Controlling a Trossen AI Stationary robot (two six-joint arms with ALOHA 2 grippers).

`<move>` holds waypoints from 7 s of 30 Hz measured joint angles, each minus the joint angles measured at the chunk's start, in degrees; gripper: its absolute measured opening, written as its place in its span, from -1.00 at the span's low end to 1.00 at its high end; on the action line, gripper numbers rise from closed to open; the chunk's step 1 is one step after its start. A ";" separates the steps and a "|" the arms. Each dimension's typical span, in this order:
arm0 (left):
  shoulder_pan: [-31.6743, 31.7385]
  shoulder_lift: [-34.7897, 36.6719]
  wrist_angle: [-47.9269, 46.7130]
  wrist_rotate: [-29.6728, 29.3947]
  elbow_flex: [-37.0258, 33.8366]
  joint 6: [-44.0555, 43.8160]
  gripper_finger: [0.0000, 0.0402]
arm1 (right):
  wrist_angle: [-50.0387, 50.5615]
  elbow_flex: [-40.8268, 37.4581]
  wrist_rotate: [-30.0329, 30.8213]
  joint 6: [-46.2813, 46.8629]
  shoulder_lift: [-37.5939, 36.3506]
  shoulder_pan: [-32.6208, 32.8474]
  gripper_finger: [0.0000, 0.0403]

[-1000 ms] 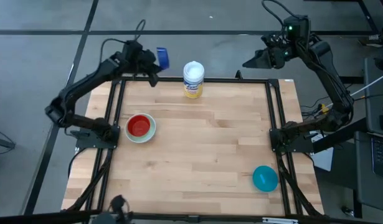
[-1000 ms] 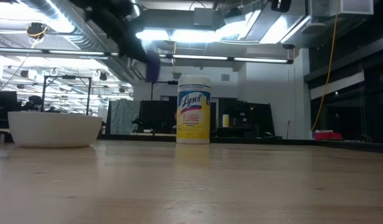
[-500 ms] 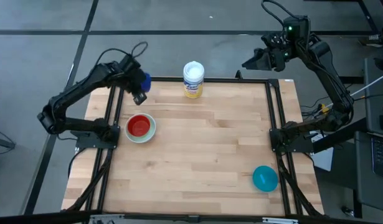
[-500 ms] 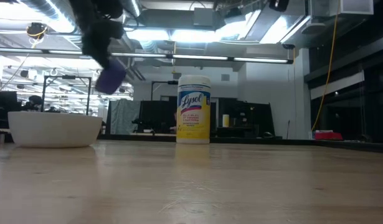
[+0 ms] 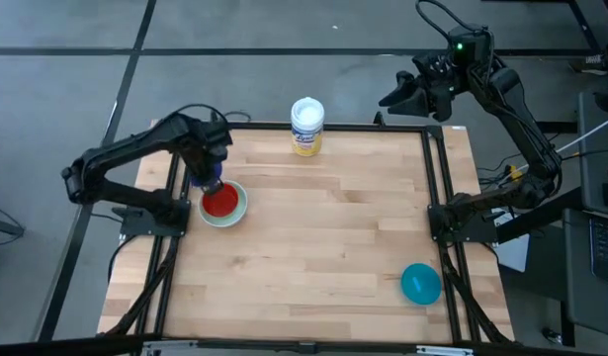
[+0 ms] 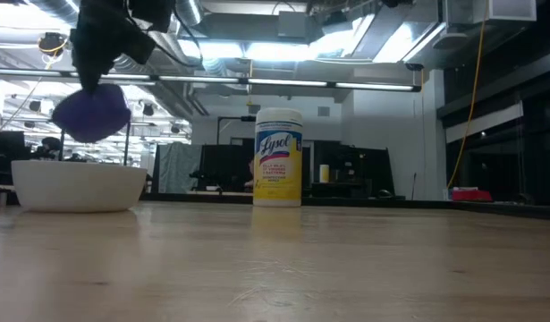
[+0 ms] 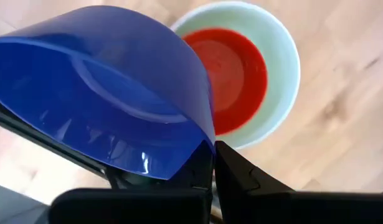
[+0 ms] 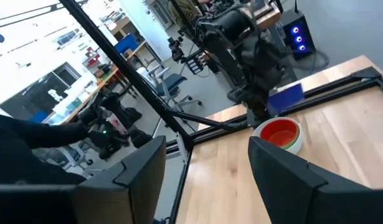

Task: Nest bowls inside each other
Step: Stack the blue bowl on top of the red bowl on the table, then stack the light blue bowl on top of the blue bowl

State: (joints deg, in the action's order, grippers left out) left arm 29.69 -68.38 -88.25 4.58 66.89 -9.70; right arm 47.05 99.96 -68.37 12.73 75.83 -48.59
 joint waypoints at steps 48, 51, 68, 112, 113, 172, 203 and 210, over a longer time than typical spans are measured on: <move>-17.33 -28.06 0.94 4.28 -8.71 1.70 -0.99 | -0.13 0.00 -0.06 -7.34 0.00 0.06 0.15; -17.33 -26.95 1.10 4.27 -10.17 1.67 -0.99 | -0.13 0.00 -0.03 -7.54 0.00 0.06 0.15; -17.16 -24.10 4.14 3.71 -5.51 1.50 -0.43 | -0.37 0.00 -0.03 -7.85 0.11 0.06 0.15; -6.48 -24.22 71.85 27.35 33.34 -4.74 -0.07 | 42.97 -0.24 50.76 17.35 -0.66 29.73 0.15; -6.35 -24.22 71.73 27.50 32.94 -4.03 -0.07 | 42.58 -1.22 52.19 19.48 -0.77 32.35 0.15; 0.06 -24.20 63.95 55.14 32.68 1.45 -0.07 | -4.01 -47.54 49.71 106.83 7.33 86.29 -0.06; 0.09 -24.20 61.17 55.47 32.68 1.30 -0.07 | -15.90 -60.46 51.29 113.05 9.29 89.28 -0.72; 0.45 -24.20 61.11 54.99 32.68 1.30 -0.07 | -17.81 -59.95 57.92 111.15 7.14 87.38 -0.97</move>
State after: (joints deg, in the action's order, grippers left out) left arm 30.14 -92.58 -27.14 59.57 99.57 -8.40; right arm 29.24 40.01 -10.45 123.89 82.97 38.79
